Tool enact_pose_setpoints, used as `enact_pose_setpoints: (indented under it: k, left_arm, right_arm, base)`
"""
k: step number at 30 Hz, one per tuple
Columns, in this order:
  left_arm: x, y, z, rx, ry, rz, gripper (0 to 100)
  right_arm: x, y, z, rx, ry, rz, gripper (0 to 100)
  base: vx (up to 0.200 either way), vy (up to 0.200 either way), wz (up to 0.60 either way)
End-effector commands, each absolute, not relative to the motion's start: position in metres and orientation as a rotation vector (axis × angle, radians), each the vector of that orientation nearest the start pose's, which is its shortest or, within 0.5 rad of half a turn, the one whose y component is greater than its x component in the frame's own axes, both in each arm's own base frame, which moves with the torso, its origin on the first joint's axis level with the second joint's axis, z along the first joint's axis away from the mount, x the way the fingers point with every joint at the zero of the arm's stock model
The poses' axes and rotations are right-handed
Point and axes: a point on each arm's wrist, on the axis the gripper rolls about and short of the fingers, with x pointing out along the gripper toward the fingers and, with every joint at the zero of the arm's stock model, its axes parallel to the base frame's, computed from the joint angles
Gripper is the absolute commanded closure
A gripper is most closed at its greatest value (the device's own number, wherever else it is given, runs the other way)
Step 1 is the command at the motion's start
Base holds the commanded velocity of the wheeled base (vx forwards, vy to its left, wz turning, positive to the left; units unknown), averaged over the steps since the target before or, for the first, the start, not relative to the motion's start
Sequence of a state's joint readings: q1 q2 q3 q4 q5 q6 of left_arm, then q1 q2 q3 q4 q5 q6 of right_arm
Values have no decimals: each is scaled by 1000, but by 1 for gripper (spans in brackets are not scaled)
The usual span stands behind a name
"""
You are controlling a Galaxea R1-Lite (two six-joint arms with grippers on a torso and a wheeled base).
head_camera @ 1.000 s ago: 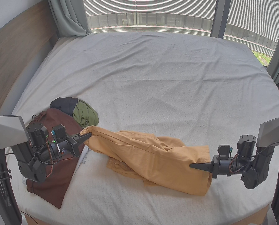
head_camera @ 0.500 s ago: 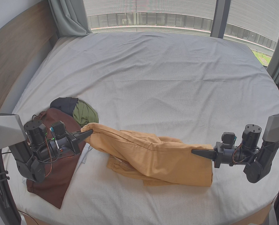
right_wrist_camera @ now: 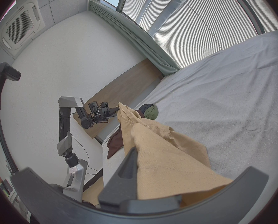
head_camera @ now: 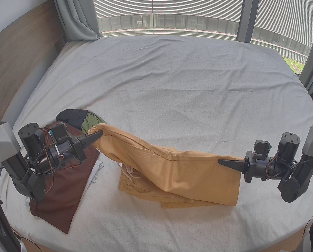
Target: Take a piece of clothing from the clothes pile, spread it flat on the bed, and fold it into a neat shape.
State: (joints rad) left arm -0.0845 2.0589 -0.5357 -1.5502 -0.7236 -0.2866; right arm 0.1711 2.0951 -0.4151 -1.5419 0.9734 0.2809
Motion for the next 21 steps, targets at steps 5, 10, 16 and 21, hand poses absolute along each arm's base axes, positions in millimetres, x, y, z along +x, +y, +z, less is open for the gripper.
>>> enact_pose_setpoints:
  k: [5, 10, 16, 21]
  left_arm:
    - [305, -47, 128, -302, 29, -838, 100]
    - [301, -46, 132, -326, 32, -838, 100]
    - [298, -43, 135, -323, 26, -839, 100]
    - [297, -41, 136, -315, 20, -839, 100]
  right_arm:
    - [284, 70, 89, 307, 240, 1135, 100]
    - [282, 70, 94, 310, 229, 1135, 100]
    - [278, 69, 108, 297, 184, 1141, 100]
    - [281, 69, 110, 296, 176, 1139, 100]
  base:
    - [0, 0, 0]
    - [0, 0, 0]
    - [0, 0, 0]
    - [0, 0, 0]
